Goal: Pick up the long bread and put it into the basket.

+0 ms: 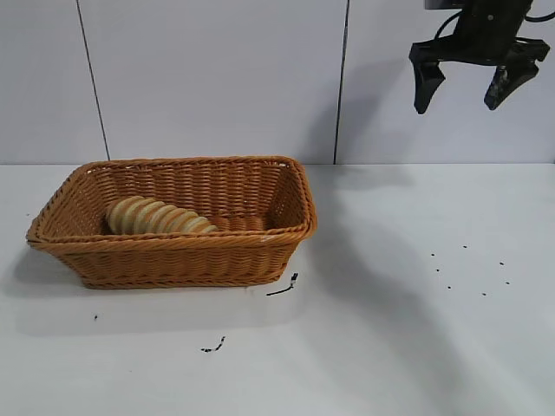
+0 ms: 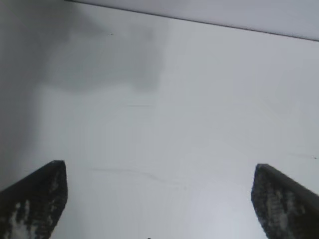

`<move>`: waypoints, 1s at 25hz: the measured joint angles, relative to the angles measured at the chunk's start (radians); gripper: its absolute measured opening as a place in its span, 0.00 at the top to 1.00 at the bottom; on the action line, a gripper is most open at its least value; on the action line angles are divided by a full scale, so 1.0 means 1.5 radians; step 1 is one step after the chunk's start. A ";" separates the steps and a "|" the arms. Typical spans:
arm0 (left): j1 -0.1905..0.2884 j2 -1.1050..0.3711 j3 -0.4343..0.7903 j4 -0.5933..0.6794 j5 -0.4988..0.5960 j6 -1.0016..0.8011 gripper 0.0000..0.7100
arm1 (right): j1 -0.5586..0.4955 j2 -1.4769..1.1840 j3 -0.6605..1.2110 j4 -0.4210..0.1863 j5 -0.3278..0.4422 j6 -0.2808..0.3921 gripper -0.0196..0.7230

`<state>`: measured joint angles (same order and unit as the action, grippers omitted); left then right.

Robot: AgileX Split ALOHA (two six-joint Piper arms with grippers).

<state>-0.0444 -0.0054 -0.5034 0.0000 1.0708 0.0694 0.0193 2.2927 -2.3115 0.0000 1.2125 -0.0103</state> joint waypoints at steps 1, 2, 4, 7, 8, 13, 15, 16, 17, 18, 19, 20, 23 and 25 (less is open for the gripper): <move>0.000 0.000 0.000 0.000 0.000 0.000 0.02 | 0.000 -0.010 0.005 0.000 0.000 0.002 0.04; 0.000 0.000 0.000 0.000 0.000 0.000 0.02 | 0.000 -0.023 0.016 0.000 0.000 0.002 0.04; 0.000 0.000 0.000 0.000 0.000 0.000 0.02 | 0.000 -0.059 0.047 0.000 0.000 0.002 0.04; 0.000 0.000 0.000 0.000 0.000 0.000 0.02 | 0.000 -0.133 0.122 0.000 0.000 0.002 0.04; 0.000 0.000 0.000 0.000 0.000 0.000 0.02 | 0.000 -0.164 0.156 0.000 0.000 0.002 0.04; 0.000 0.000 0.000 0.000 0.000 0.000 0.02 | 0.000 -0.343 0.363 0.000 -0.001 0.002 0.04; 0.000 0.000 0.000 0.000 0.000 0.000 0.02 | 0.000 -0.427 0.447 0.000 -0.001 0.002 0.04; 0.000 0.000 0.000 0.000 0.000 0.000 0.02 | 0.000 -0.470 0.494 0.000 -0.001 0.002 0.04; 0.000 0.000 0.000 0.000 0.000 0.000 0.02 | 0.000 -0.506 0.542 0.000 -0.001 0.002 0.04; 0.000 0.000 0.000 0.000 0.000 0.000 0.02 | 0.000 -0.550 0.581 0.000 -0.001 0.002 0.04; 0.000 0.000 0.000 0.000 0.000 0.000 0.02 | 0.000 -0.595 0.628 0.000 -0.001 0.002 0.04; 0.000 0.000 0.000 0.000 0.000 0.000 0.02 | 0.000 -0.633 0.675 0.000 -0.001 0.002 0.04; 0.000 0.000 0.000 0.000 0.000 0.000 0.02 | 0.000 -0.769 0.806 0.000 -0.001 0.002 0.04; 0.000 0.000 0.000 0.000 0.000 0.000 0.02 | 0.000 -0.856 0.886 0.000 -0.003 0.002 0.04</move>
<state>-0.0444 -0.0054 -0.5034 0.0000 1.0708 0.0694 0.0193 1.0087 -0.9823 0.0000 1.2081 -0.0071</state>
